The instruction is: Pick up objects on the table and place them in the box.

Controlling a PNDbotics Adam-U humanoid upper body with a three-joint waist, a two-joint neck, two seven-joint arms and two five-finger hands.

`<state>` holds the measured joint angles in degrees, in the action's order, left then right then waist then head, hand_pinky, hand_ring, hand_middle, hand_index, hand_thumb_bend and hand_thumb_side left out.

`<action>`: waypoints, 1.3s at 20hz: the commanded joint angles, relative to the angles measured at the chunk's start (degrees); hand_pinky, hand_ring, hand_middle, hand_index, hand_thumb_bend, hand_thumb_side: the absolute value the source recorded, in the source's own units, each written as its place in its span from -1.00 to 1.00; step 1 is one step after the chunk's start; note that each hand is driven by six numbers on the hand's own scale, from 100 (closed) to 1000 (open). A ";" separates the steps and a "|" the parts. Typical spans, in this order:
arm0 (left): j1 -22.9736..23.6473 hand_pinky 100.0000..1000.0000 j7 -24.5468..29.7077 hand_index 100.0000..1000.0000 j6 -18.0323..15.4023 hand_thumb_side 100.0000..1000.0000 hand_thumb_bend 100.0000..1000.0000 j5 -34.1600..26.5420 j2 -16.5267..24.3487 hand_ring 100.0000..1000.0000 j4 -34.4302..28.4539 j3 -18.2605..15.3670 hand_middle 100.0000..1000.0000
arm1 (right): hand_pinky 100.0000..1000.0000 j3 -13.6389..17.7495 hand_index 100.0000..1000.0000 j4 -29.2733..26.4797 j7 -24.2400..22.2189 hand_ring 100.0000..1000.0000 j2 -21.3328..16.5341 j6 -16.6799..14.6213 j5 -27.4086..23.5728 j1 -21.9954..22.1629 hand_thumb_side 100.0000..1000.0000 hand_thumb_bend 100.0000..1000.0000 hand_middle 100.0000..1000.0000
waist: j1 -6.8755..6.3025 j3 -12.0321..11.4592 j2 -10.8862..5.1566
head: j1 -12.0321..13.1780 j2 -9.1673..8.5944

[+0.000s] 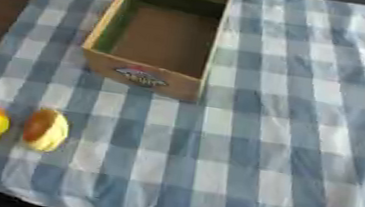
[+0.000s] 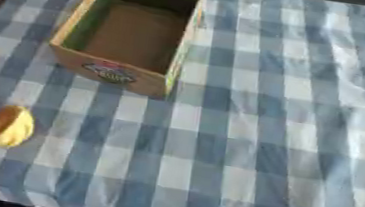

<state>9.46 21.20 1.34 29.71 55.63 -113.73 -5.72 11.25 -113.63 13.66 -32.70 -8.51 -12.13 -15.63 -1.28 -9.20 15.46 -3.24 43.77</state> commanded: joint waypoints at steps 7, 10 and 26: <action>-1.90 0.86 0.97 0.87 2.27 -1.00 0.18 0.92 2.71 0.79 0.86 3.06 0.68 | 0.47 0.31 0.37 -0.96 -0.05 0.50 -1.09 0.11 -0.07 -0.83 0.05 -1.00 0.05 | 0.37 0.91 -0.58 | 0.85 -0.26; -1.27 0.86 2.46 0.90 1.88 -1.00 0.24 3.02 3.23 0.79 2.01 2.66 0.70 | 0.47 0.35 0.37 -0.96 -0.02 0.50 -1.10 0.15 0.02 -0.73 0.05 -1.00 0.05 | 0.35 0.80 -0.47 | 0.85 -0.16; -6.21 0.73 -6.61 0.86 -3.30 -1.00 0.10 5.06 1.85 0.70 11.47 5.19 0.65 | 0.47 0.10 0.37 -0.96 -0.31 0.50 -0.18 0.43 -0.34 -0.76 0.07 -1.00 0.05 | 0.45 1.58 -0.44 | 2.18 -0.36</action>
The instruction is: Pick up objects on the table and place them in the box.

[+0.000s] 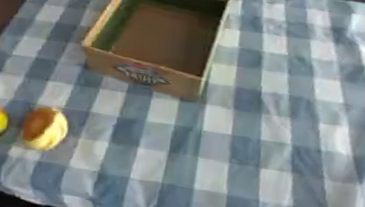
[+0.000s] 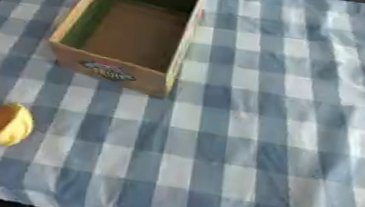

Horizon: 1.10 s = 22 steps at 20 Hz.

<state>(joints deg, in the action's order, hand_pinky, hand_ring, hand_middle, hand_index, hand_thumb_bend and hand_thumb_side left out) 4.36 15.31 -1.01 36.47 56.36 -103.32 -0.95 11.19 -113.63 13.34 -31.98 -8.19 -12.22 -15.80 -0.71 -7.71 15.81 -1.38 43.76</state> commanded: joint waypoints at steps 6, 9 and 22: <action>-4.73 0.66 -1.40 0.80 -3.25 -1.00 0.00 -6.30 0.30 0.64 4.36 3.09 0.60 | 0.47 0.04 0.37 -0.96 -0.01 0.50 -0.63 0.14 -0.48 -0.74 0.08 -1.00 0.05 | -0.16 0.70 -0.67 | 0.74 -0.46; -6.43 0.65 -1.04 0.78 -4.18 -1.00 -0.04 -7.90 -0.29 0.64 5.83 4.41 0.59 | 0.47 -0.06 0.37 -0.96 -0.12 0.50 -0.50 0.20 -0.62 -0.84 0.08 -1.00 0.05 | -0.19 0.96 -0.61 | 0.91 -0.55; -9.25 0.31 -3.66 -0.01 -5.26 -1.00 -0.60 -12.16 -2.47 0.12 8.68 6.45 -0.05 | 0.47 -0.14 0.37 -0.96 -0.27 0.50 -0.23 0.27 -0.87 -0.81 0.11 -1.00 0.05 | -0.26 1.50 -0.53 | 1.08 -0.64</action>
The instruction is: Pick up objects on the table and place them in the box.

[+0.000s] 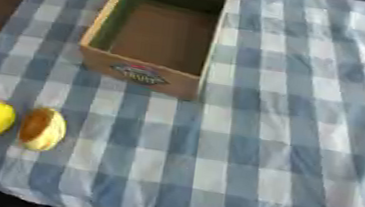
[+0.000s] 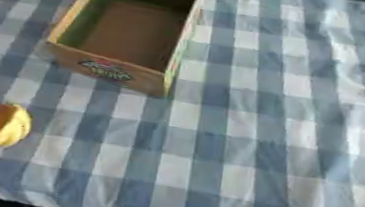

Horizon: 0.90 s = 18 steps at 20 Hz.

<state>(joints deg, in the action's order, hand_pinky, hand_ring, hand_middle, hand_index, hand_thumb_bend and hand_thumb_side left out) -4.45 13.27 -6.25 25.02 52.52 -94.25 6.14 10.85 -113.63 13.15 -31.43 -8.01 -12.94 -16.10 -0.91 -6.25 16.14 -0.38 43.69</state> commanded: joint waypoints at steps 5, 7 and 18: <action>-1.09 0.26 -3.93 -0.06 0.56 -1.00 -0.65 -0.07 1.90 0.08 -5.64 -2.67 -0.09 | 0.48 0.26 0.37 -0.96 -0.05 0.51 -0.91 0.06 -0.11 -0.42 0.11 -1.00 0.05 | -0.14 -0.23 -1.02 | -0.18 -0.51; -2.65 0.26 -4.47 -0.07 1.06 -1.00 -0.63 0.32 2.67 0.08 -9.77 -3.61 -0.08 | 0.48 0.29 0.37 -0.96 -0.03 0.51 -1.06 -0.03 -0.07 -0.43 0.10 -1.00 0.05 | -0.22 -0.34 -1.16 | -0.23 -0.46; -25.55 0.30 1.75 -0.03 2.50 -1.00 -0.64 -2.96 3.13 0.10 -19.86 1.27 -0.05 | 0.48 -0.35 0.37 -0.96 -0.59 0.51 -1.68 0.09 -0.26 -0.68 0.10 -1.00 0.05 | -1.14 0.30 -1.68 | -0.02 0.42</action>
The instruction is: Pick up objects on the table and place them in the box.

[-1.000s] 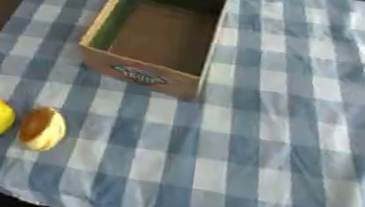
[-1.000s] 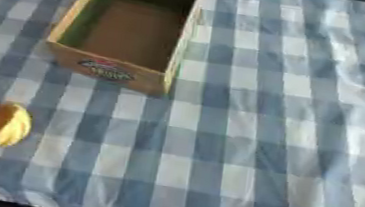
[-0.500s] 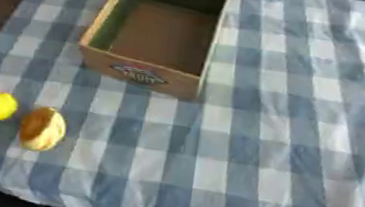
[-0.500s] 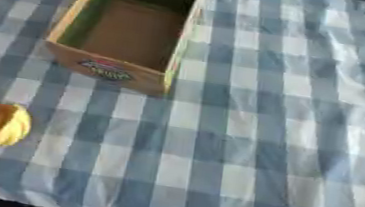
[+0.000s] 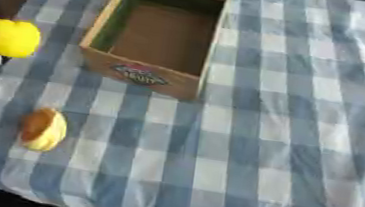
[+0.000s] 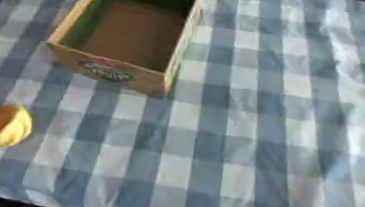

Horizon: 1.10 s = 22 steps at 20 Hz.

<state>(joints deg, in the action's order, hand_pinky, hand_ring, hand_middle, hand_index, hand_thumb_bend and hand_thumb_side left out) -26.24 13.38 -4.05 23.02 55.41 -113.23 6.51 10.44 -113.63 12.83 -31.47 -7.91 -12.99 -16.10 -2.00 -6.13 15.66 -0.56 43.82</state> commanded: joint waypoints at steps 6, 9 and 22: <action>-18.11 0.27 5.15 -0.04 0.79 -1.00 -0.80 -3.03 -9.31 0.09 5.34 6.43 -0.06 | 0.48 -0.17 0.38 -0.96 -0.55 0.51 -1.68 -0.26 -0.51 -1.64 0.09 -1.00 0.06 | 0.18 1.46 -0.73 | 0.38 -0.57; -23.29 0.29 6.06 -0.01 0.16 -1.00 -0.80 -3.11 -14.35 0.11 10.54 9.08 -0.04 | 0.48 -0.39 0.38 -0.96 -0.79 0.51 -1.50 -0.39 -0.75 -2.57 0.09 -1.00 0.06 | 0.50 2.18 -0.04 | 1.15 -1.33; -29.82 0.54 4.38 0.52 -0.83 -1.00 -0.26 15.30 -25.84 0.43 36.30 11.26 0.30 | 0.48 -0.71 0.37 -0.96 -1.39 0.51 -0.43 -0.41 -1.47 -4.06 0.11 -1.00 0.06 | 0.66 4.10 1.19 | 2.52 -2.35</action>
<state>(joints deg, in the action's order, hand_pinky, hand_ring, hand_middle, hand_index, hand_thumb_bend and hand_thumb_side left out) -54.74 18.19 -4.86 36.69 29.08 -77.76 18.47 9.45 -113.63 11.63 -30.99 -8.12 -14.21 -19.63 -1.38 -2.08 17.90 1.86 42.17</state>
